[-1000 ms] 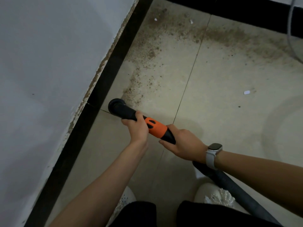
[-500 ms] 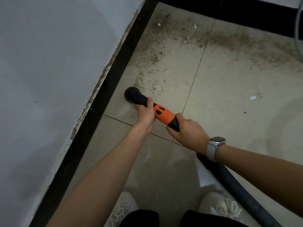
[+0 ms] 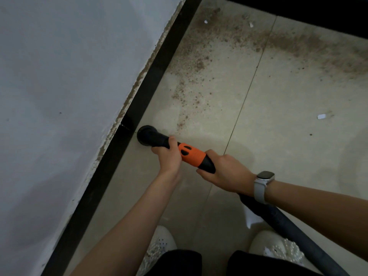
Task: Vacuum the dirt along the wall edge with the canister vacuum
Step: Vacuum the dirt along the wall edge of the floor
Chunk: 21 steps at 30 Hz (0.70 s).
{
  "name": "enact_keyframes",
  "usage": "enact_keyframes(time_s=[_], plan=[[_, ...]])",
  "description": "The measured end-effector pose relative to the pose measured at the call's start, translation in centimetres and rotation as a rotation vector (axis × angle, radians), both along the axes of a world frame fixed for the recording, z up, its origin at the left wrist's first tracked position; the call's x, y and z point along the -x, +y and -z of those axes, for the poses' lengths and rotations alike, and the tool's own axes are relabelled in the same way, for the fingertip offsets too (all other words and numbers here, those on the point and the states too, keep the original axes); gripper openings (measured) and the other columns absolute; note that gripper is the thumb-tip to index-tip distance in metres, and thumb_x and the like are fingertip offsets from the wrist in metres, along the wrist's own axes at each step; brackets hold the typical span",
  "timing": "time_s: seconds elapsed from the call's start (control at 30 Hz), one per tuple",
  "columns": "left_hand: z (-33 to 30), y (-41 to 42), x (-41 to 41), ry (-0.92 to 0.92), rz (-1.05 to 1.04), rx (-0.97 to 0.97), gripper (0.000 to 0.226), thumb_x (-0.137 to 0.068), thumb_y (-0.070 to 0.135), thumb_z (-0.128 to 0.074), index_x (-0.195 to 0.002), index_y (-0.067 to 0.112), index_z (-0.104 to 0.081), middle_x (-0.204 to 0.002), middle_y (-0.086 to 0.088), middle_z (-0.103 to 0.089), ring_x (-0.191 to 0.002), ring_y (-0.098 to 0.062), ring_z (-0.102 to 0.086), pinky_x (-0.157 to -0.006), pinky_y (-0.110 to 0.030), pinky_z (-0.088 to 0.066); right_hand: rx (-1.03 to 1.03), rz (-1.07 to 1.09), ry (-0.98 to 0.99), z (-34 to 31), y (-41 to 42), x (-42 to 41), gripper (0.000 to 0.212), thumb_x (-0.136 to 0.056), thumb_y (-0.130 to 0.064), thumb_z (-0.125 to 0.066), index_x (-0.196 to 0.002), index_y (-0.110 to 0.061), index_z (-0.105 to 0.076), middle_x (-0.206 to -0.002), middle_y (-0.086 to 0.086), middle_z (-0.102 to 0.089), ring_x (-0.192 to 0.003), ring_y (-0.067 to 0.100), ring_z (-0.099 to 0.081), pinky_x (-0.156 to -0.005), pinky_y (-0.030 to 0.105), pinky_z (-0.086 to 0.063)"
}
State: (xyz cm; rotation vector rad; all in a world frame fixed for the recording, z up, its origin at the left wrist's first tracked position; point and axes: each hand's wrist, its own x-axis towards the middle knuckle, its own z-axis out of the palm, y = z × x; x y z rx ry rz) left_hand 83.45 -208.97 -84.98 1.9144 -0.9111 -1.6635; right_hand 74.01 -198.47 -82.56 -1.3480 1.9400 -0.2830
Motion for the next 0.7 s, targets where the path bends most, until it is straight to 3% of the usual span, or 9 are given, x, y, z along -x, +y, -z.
enact_keyframes(time_s=[0.1, 0.27, 0.43, 0.6, 0.7], plan=[[-0.2, -0.2, 0.7, 0.019, 0.009, -0.021, 0.053, -0.099, 0.022, -0.045, -0.139, 0.002, -0.016, -0.131, -0.023, -0.047, -0.115, -0.034, -0.054, -0.101, -0.048, -0.045, -0.007, 0.029, -0.005, 0.0, 0.0, 0.5, 0.03, -0.089, -0.042, -0.057, -0.099, -0.018, -0.042, -0.067, -0.005, -0.045, -0.058, 0.02, -0.046, -0.046, 0.024, -0.029], [-0.1, 2.3, 1.8, 0.061, 0.087, -0.095, 0.06, -0.1, 0.025, -0.043, -0.144, 0.0, -0.011, -0.133, -0.023, -0.047, -0.118, -0.034, -0.053, -0.101, -0.048, -0.044, -0.044, 0.082, -0.025, 0.0, 3.3, 1.6, 0.028, -0.087, -0.044, -0.058, -0.093, -0.025, -0.039, -0.067, -0.006, -0.049, -0.058, 0.017, -0.052, -0.049, 0.024, -0.036], [0.0, 4.2, 3.0, 0.061, 0.121, -0.133, 0.058, -0.099, 0.029, -0.044, -0.143, -0.001, -0.019, -0.132, -0.024, -0.048, -0.118, -0.033, -0.053, -0.102, -0.047, -0.044, -0.025, 0.1, 0.046, 0.3, 5.8, 2.5, 0.03, -0.088, -0.047, -0.057, -0.098, -0.022, -0.043, -0.066, -0.009, -0.047, -0.056, 0.013, -0.047, -0.046, 0.017, -0.029], [-1.0, 4.5, 4.5, 0.109, 0.135, -0.116, 0.053, -0.099, 0.029, -0.046, -0.141, 0.004, -0.023, -0.129, -0.022, -0.052, -0.112, -0.032, -0.057, -0.098, -0.047, -0.047, 0.037, 0.109, 0.136, 0.1, 5.8, 3.4, 0.033, -0.09, -0.045, -0.054, -0.107, -0.017, -0.046, -0.083, 0.004, -0.063, -0.066, 0.023, -0.058, -0.052, 0.028, -0.034], [-1.4, 4.3, 5.4, 0.155, 0.126, -0.182, 0.052, -0.098, 0.03, -0.047, -0.137, 0.001, -0.03, -0.123, -0.021, -0.056, -0.101, -0.027, -0.061, -0.084, -0.04, -0.054, 0.043, 0.112, 0.1, -0.1, 5.5, 4.4, 0.036, -0.091, -0.043, -0.054, -0.11, -0.014, -0.046, -0.085, 0.006, -0.064, -0.07, 0.025, -0.06, -0.057, 0.031, -0.04]])
